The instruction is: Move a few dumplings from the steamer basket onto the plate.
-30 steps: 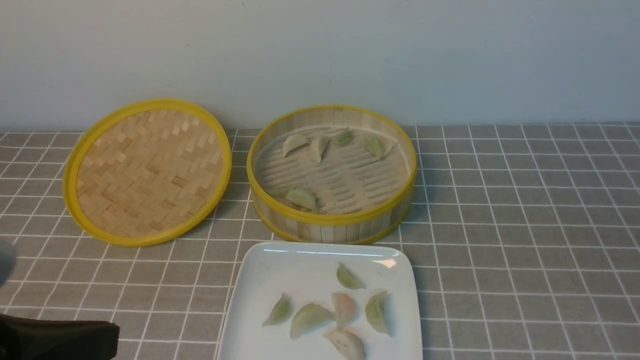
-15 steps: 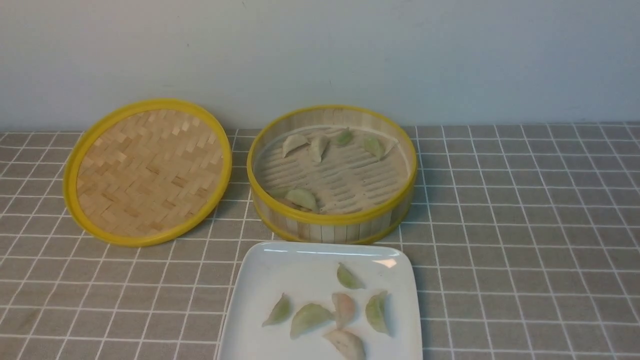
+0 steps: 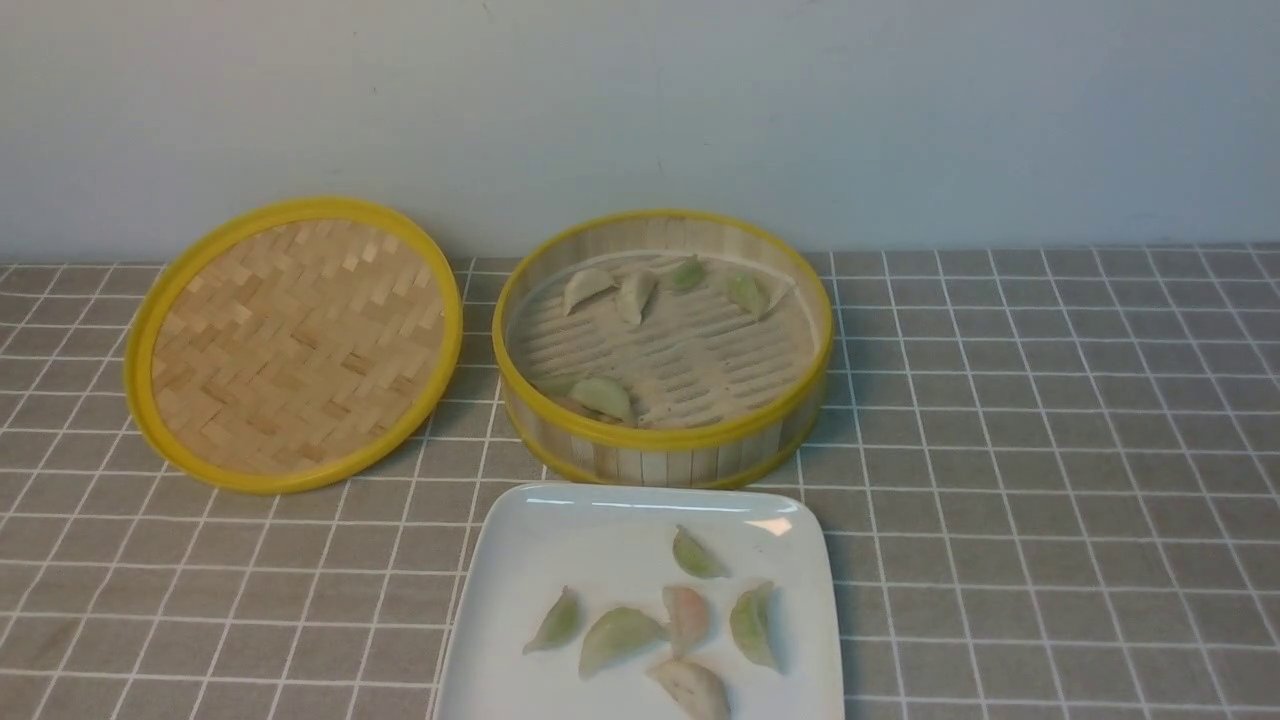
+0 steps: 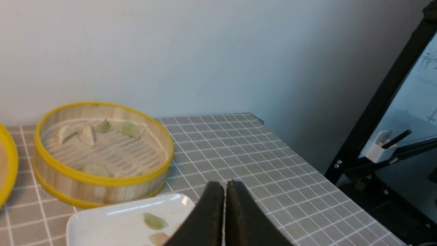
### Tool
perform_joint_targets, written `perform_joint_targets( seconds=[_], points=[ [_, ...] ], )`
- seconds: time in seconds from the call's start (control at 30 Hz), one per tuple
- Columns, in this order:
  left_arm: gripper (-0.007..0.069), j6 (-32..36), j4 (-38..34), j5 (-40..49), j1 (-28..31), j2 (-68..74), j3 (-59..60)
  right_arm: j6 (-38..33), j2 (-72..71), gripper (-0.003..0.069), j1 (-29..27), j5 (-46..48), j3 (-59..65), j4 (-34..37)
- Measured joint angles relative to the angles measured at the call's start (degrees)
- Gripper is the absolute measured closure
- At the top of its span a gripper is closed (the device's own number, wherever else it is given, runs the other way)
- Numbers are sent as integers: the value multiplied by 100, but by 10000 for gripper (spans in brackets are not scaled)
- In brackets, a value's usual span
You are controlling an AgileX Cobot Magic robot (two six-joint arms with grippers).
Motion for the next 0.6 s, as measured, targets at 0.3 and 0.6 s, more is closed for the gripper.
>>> perform_joint_targets(
  seconds=[0.3, 0.6],
  points=[
    [629, 1129, 1288, -862, 266, -129, 1040, 0, 0, 672, 0, 0, 0, 0],
    [629, 1172, 1407, -2374, 1666, -909, 3723, 0, 0, 672, 0, -7, 0, 0]
  ],
)
